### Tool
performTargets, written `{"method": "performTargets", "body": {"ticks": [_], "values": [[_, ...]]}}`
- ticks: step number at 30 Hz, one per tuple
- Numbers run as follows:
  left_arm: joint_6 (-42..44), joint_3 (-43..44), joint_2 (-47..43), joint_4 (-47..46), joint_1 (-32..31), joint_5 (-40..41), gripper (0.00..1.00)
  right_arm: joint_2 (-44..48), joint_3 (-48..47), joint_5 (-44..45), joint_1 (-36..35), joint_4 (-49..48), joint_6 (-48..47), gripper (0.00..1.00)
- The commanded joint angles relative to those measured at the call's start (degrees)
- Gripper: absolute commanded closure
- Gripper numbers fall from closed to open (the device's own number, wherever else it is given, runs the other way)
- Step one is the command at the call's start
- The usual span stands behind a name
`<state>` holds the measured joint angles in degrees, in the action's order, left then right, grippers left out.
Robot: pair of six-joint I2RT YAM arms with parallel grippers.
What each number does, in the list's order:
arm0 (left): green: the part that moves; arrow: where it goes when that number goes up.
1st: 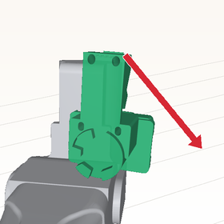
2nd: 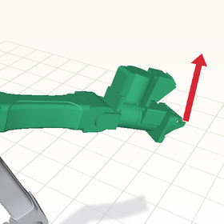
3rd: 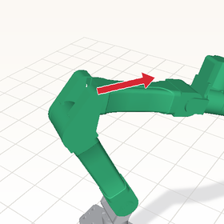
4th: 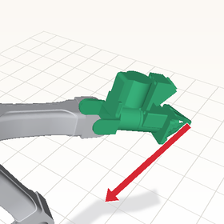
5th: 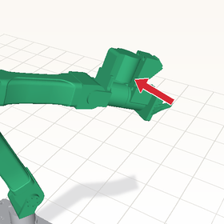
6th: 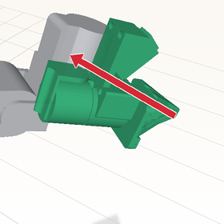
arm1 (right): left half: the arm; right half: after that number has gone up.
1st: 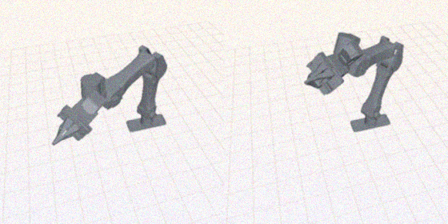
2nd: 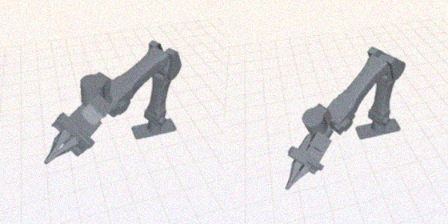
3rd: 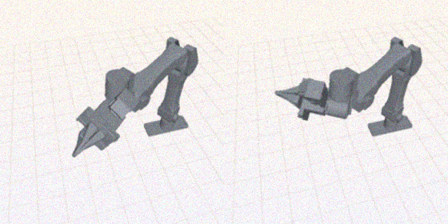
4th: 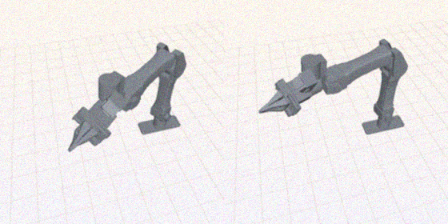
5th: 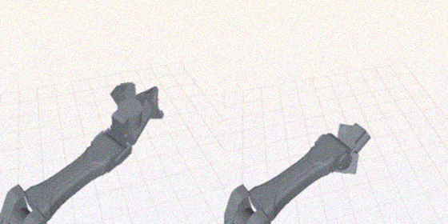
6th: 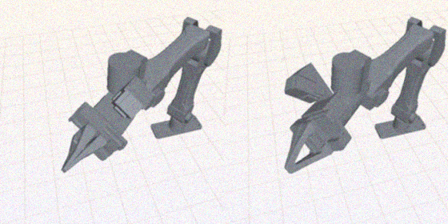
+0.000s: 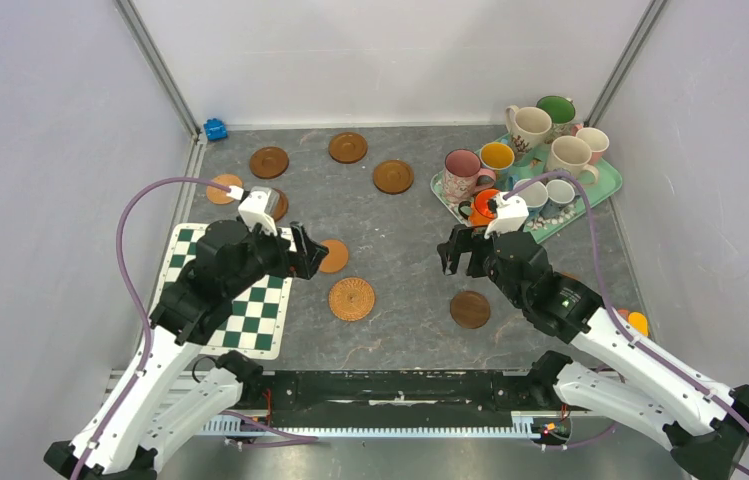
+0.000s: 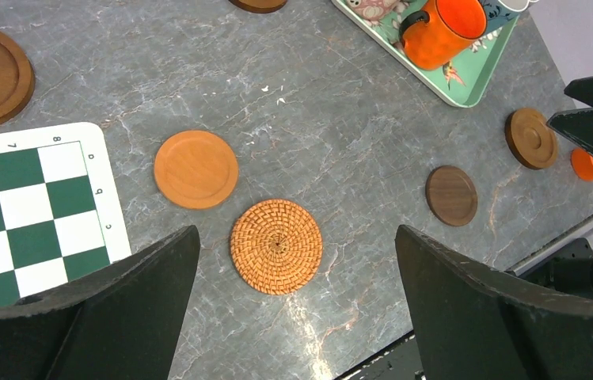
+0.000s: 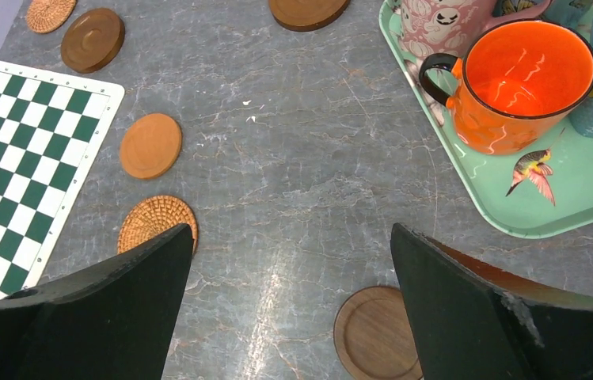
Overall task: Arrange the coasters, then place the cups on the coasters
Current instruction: Move the coaster to the center of the board.
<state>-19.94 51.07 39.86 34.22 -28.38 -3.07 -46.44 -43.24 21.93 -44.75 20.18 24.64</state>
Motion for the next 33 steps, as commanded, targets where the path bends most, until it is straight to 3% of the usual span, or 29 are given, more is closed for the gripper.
{"method": "performTargets", "body": {"ticks": [1, 12, 16, 20, 22, 23, 28, 33], "values": [[0.4, 0.7, -1.0, -0.8, -0.2, 0.9, 0.0, 0.6, 0.1, 1.7, -0.1, -1.7, 2.3, 0.02], [2.0, -1.0, -3.2, 0.7, -0.2, 2.8, 0.0, 0.9, 1.4, 9.7, -0.1, 2.0, 11.6, 0.05], [2.6, -2.8, -4.8, 1.1, -0.2, 5.0, 0.0, 0.2, 0.7, 17.8, -0.1, 5.2, 15.0, 0.27], [2.5, -4.0, -5.4, 0.6, -0.2, 3.8, 0.0, -1.0, 1.5, 27.2, 0.4, 7.7, 17.6, 0.78], [2.5, -3.9, -5.4, 1.2, -0.2, 3.8, 0.0, -2.8, 0.9, 30.4, 1.7, 9.9, 18.4, 0.96], [2.5, -3.9, -5.4, 1.6, -0.2, 4.3, 0.0, -3.8, 0.5, 31.4, 3.1, 11.3, 18.7, 1.0], [2.0, -4.6, -6.5, 2.8, -0.2, 5.2, 0.0, -9.0, 0.2, 30.6, 15.0, 16.8, 21.6, 1.0], [1.2, -3.5, -6.5, 4.3, -0.2, 4.3, 0.0, -9.8, 4.6, 27.1, 27.3, 15.9, 23.8, 1.0]]}}
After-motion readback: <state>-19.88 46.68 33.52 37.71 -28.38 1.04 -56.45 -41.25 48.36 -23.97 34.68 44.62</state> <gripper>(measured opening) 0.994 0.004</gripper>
